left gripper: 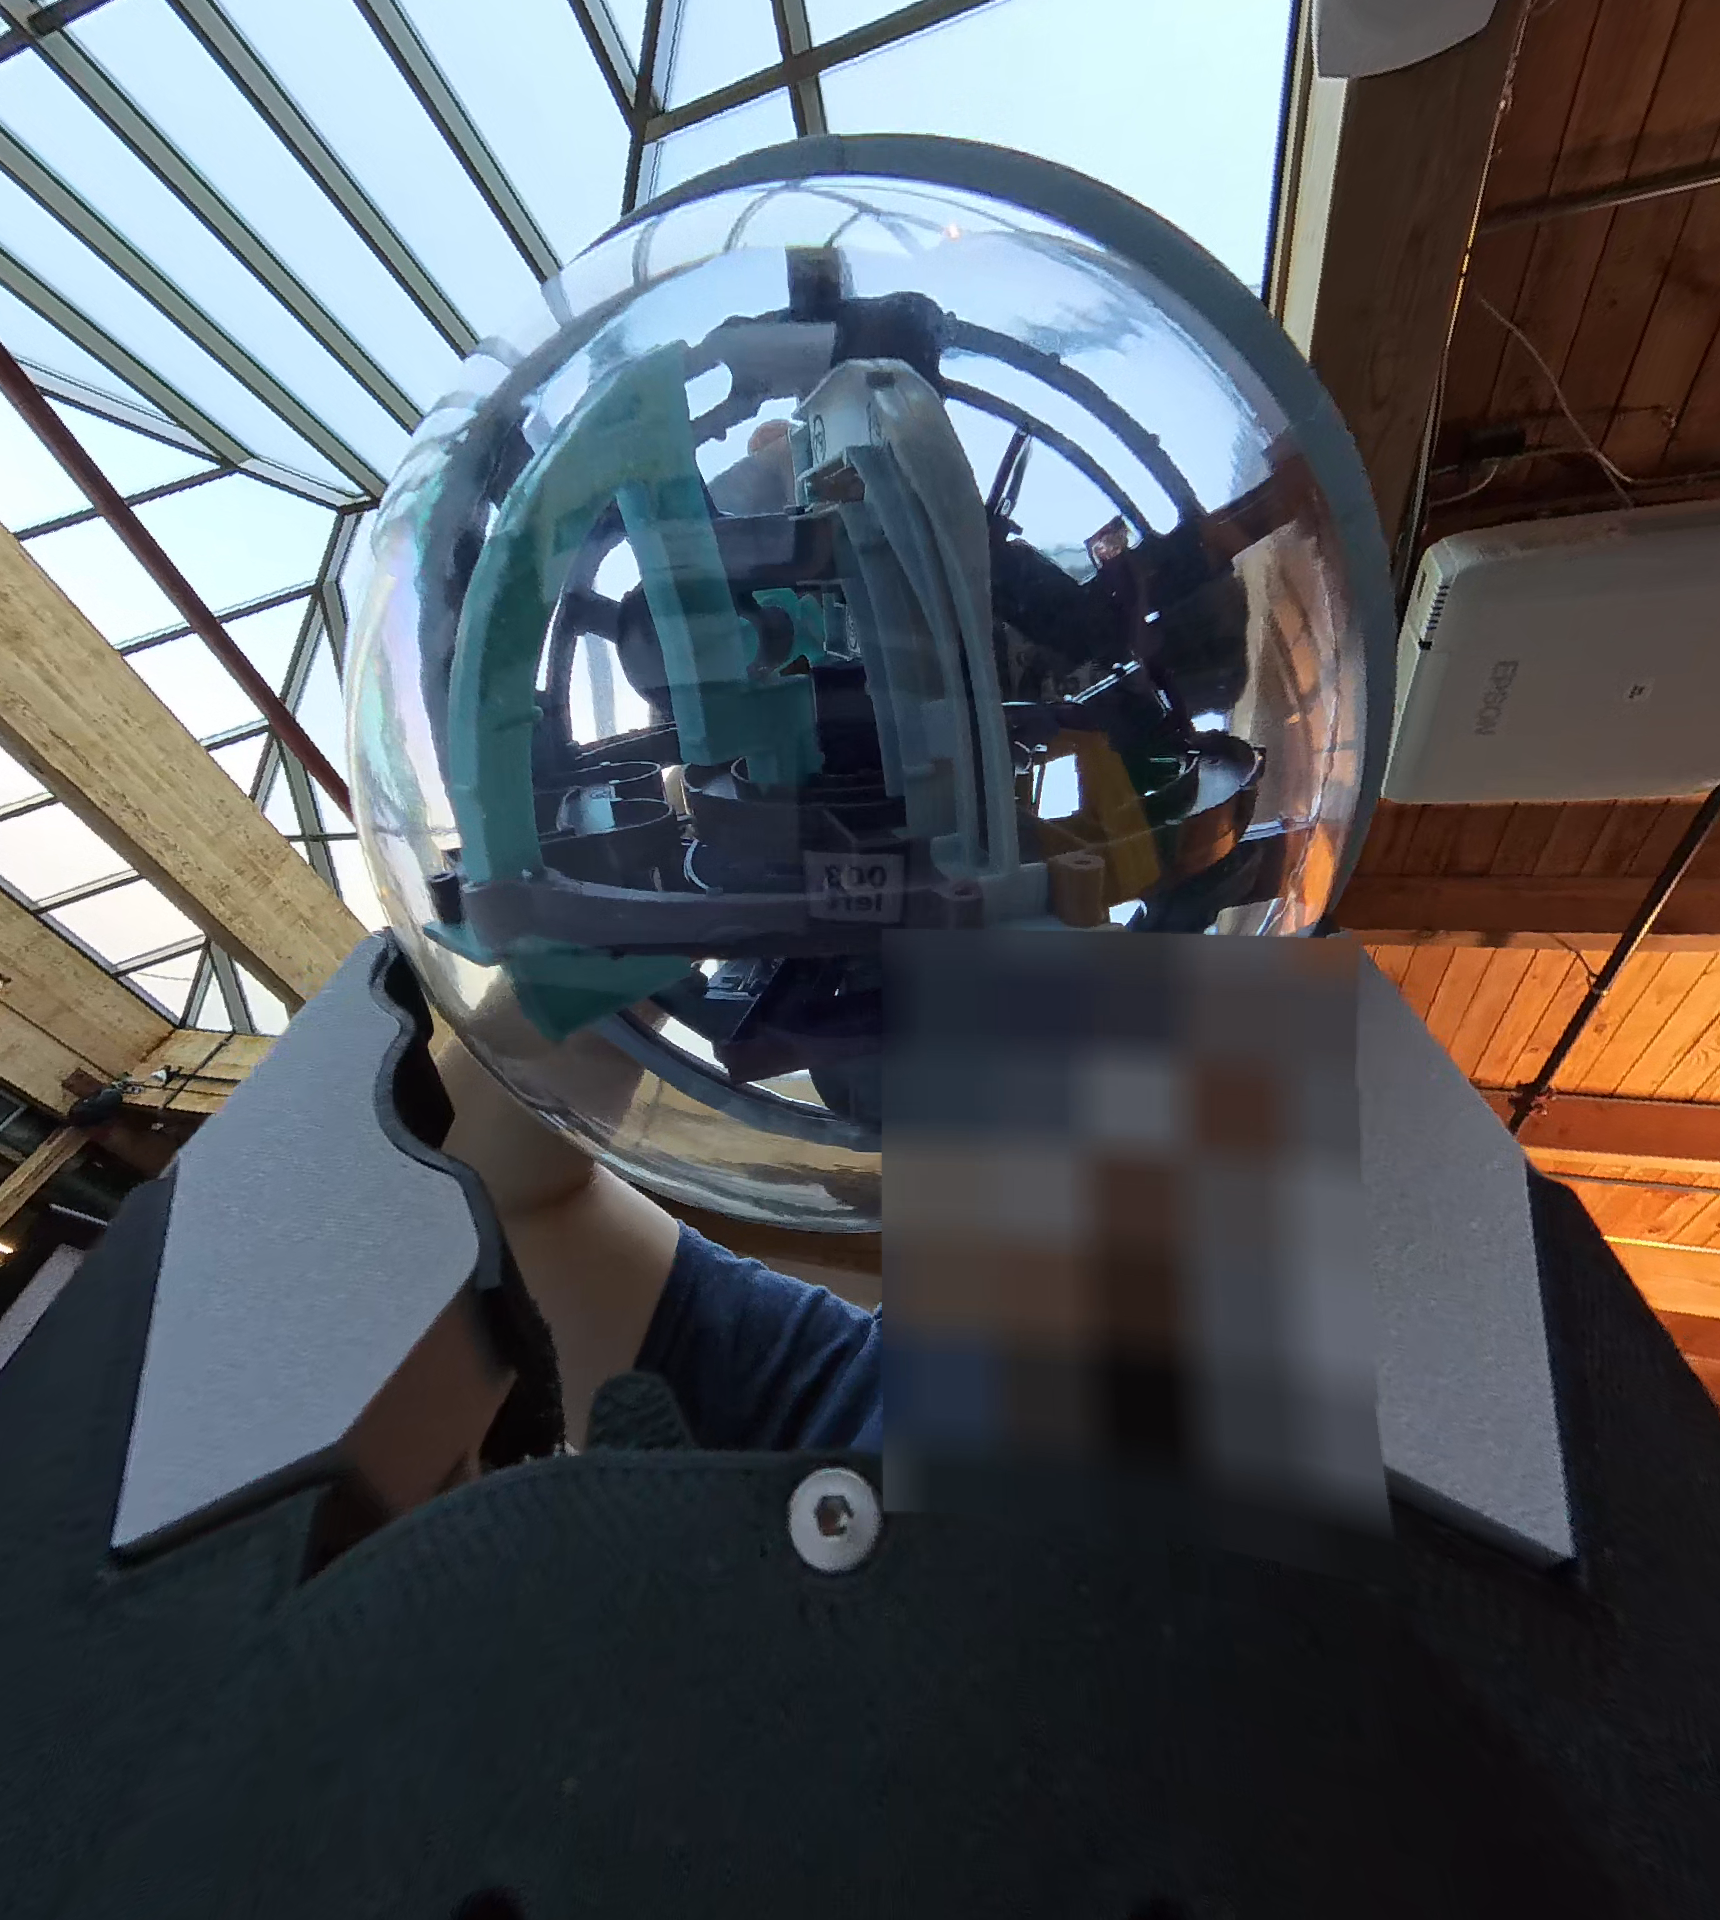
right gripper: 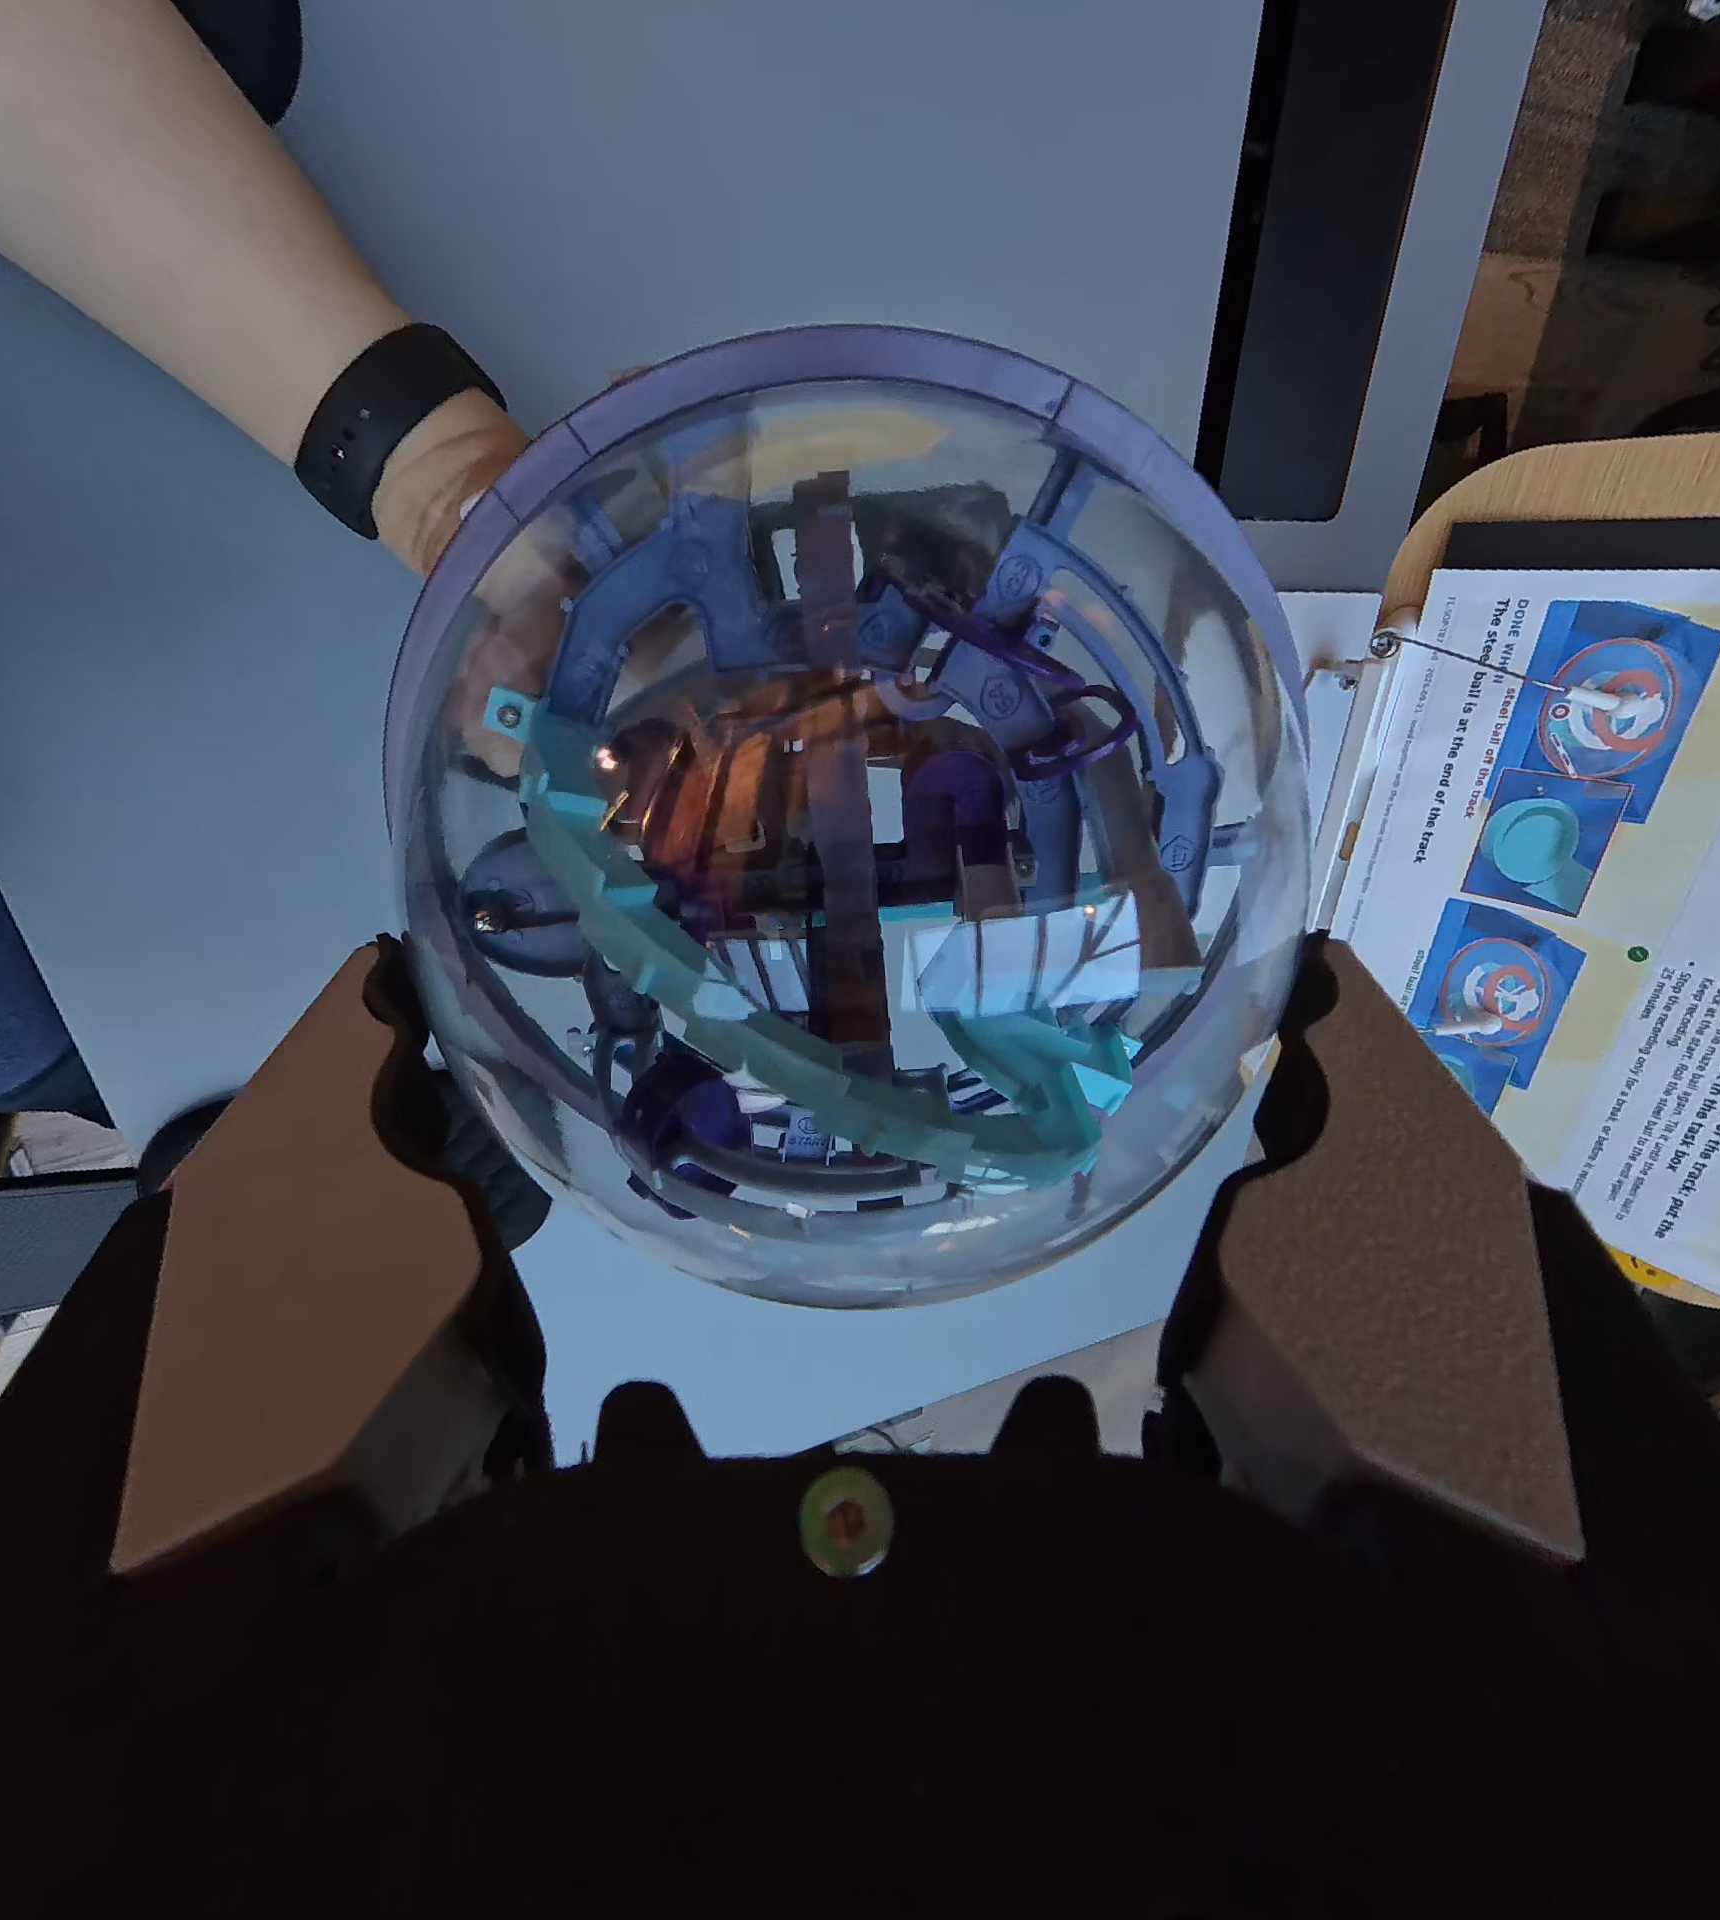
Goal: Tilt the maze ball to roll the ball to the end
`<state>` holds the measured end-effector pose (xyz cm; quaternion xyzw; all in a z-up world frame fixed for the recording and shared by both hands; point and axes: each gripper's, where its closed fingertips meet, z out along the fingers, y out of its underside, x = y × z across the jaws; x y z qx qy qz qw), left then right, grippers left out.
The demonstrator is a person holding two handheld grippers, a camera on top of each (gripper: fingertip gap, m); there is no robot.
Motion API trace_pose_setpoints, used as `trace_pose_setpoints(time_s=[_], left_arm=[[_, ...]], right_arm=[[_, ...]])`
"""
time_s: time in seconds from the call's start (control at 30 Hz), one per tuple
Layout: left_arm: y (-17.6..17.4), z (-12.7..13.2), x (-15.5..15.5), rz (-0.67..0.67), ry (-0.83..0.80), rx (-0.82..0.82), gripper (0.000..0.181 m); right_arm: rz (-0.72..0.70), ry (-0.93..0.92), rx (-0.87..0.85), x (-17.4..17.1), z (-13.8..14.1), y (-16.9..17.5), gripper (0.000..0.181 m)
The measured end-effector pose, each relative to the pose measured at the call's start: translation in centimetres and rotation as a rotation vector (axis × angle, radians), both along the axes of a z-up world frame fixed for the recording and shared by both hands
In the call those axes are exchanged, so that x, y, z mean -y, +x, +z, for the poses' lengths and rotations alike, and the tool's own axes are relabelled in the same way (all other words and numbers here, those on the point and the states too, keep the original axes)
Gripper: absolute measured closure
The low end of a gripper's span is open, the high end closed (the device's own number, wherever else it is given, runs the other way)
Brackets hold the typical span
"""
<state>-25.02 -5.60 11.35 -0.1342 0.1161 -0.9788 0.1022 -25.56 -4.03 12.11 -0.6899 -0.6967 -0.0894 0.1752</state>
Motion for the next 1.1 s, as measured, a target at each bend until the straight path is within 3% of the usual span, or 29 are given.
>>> trace_pose_setpoints(time_s=[0.67, 1.1], left_arm=[[0.1, 0.0, 0.5, -0.022, 0.024, -0.007, 0.024], [0.8, -0.3, 1.1, -0.058, 0.034, -0.023, 0.024]], right_arm=[[0.147, 0.037, -0.163, 0.6, 0.1, 0.0, 0.022], [0.269, 0.052, -0.420, 1.5, 0.4, 0.0, 0.022]])
